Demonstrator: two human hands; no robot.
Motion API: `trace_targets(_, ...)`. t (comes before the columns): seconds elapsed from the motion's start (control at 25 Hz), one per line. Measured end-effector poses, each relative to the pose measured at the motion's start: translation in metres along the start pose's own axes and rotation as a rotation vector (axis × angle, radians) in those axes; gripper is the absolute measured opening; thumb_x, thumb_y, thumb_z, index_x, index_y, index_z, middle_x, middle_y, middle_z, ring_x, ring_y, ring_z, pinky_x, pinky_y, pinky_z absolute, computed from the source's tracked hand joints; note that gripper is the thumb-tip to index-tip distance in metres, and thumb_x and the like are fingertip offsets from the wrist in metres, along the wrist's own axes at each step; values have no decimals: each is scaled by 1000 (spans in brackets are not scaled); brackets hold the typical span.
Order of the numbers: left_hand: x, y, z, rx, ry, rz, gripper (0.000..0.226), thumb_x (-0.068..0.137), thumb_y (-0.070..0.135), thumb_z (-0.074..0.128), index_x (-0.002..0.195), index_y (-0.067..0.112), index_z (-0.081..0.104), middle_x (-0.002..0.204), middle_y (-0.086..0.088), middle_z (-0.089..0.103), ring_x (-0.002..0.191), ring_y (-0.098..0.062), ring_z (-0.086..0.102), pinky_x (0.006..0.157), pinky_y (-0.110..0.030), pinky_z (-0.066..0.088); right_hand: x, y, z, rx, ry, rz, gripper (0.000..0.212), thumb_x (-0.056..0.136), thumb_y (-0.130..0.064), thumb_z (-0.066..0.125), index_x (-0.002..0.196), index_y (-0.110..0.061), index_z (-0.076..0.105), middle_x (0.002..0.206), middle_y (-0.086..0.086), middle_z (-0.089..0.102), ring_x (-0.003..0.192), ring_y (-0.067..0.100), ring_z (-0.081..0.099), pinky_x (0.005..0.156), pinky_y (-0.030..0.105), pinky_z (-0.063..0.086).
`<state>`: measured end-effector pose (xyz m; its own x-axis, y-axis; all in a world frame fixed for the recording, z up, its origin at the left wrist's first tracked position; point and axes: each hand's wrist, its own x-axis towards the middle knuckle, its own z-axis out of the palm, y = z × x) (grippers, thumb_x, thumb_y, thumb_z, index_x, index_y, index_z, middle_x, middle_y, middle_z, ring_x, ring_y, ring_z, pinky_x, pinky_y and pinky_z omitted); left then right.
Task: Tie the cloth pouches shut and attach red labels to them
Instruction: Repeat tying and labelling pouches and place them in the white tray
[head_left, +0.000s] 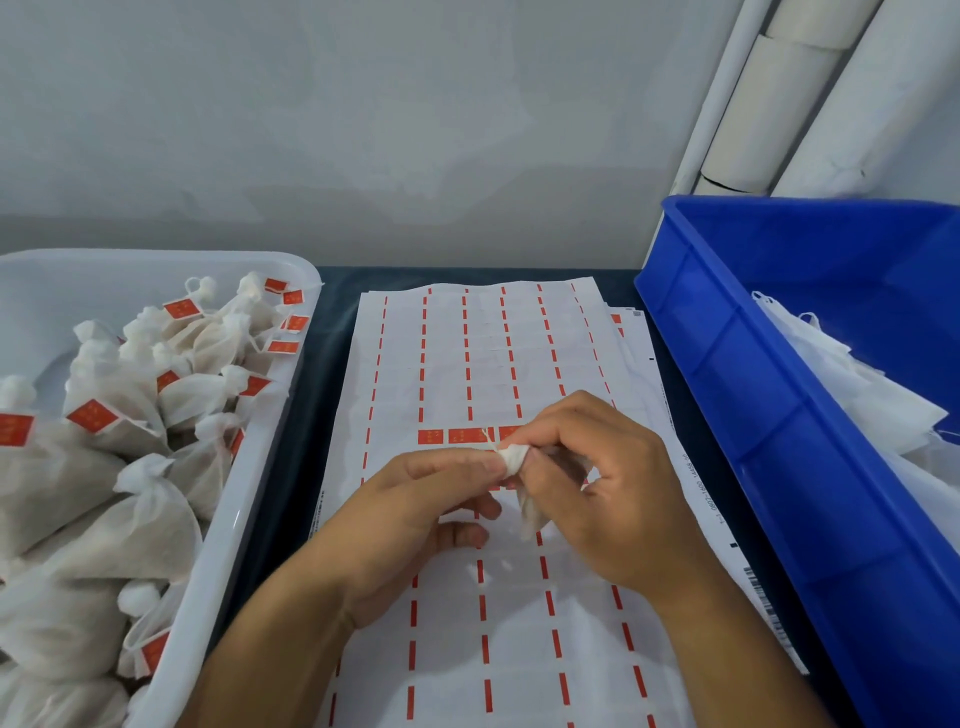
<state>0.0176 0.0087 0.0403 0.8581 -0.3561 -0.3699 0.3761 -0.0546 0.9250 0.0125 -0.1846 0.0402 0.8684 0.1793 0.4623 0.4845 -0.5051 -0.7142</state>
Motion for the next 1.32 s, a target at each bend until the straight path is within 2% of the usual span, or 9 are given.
trace_targets(0.12, 3, 0, 3, -25, 58, -8, 48, 69, 60, 73, 97, 23, 83, 100, -5, 75, 93, -22, 64, 79, -28, 55, 1, -2, 2, 30, -6, 44, 10, 96, -22, 64, 95, -24, 73, 93, -15, 66, 94, 10, 65, 75, 12, 51)
trace_targets(0.28, 2, 1, 8, 14, 134, 30, 45, 68, 66, 69, 93, 31, 83, 93, 6, 77, 91, -17, 66, 78, -27, 51, 1, -1, 6, 76, -25, 123, 9, 101, -21, 64, 99, -26, 71, 96, -17, 66, 98, 10, 66, 78, 14, 52)
trace_targets(0.48, 3, 1, 16, 118, 288, 235, 28, 73, 62, 67, 84, 41, 82, 95, 17, 75, 88, 5, 66, 74, -23, 48, 1, -2, 8, 125, 2, 180, 10, 101, -24, 62, 102, -23, 72, 96, -16, 68, 98, 9, 67, 76, 15, 54)
trace_targets(0.72, 5, -3, 14, 149, 229, 211, 22, 78, 56, 67, 89, 40, 79, 95, 14, 76, 92, -1, 69, 83, -29, 51, 2, -2, 9, 151, 5, 283, 10, 98, -32, 61, 93, -31, 69, 87, -16, 68, 88, 11, 68, 72, 26, 60)
trace_targets(0.92, 6, -6, 18, 98, 345, 243, 20, 76, 55, 69, 83, 40, 80, 90, 15, 76, 85, 3, 69, 70, -16, 50, 2, 0, 13, 153, -15, 324, 13, 101, -31, 60, 91, -36, 68, 84, -18, 68, 87, 8, 68, 71, 17, 55)
trace_targets(1.0, 7, -6, 17, 105, 387, 258, 23, 74, 59, 69, 83, 41, 79, 91, 17, 75, 86, 4, 69, 64, -13, 51, 2, 1, 12, 205, -31, 356, 14, 101, -33, 60, 91, -34, 70, 80, -15, 69, 84, 8, 68, 70, 16, 54)
trace_targets(1.12, 8, -6, 16, 130, 398, 262, 25, 71, 61, 69, 81, 41, 80, 94, 19, 73, 89, 5, 67, 71, -17, 48, 4, 2, 11, 337, -73, 438, 20, 102, -37, 59, 90, -30, 74, 78, -7, 69, 79, 9, 68, 73, 20, 57)
trace_targets(1.24, 10, -7, 15, 156, 369, 260, 30, 68, 65, 66, 80, 40, 79, 95, 21, 71, 89, 7, 65, 73, -20, 48, 5, 2, 12, 561, -108, 586, 23, 102, -36, 58, 92, -29, 77, 87, -3, 72, 86, 10, 68, 83, 31, 59)
trace_targets(1.32, 11, -9, 16, 227, 410, 281, 24, 72, 64, 67, 80, 44, 77, 96, 25, 69, 92, 10, 62, 71, -15, 47, 5, 4, 13, 730, -132, 689, 25, 98, -41, 60, 96, -27, 79, 98, -2, 74, 98, 12, 68, 91, 35, 57)
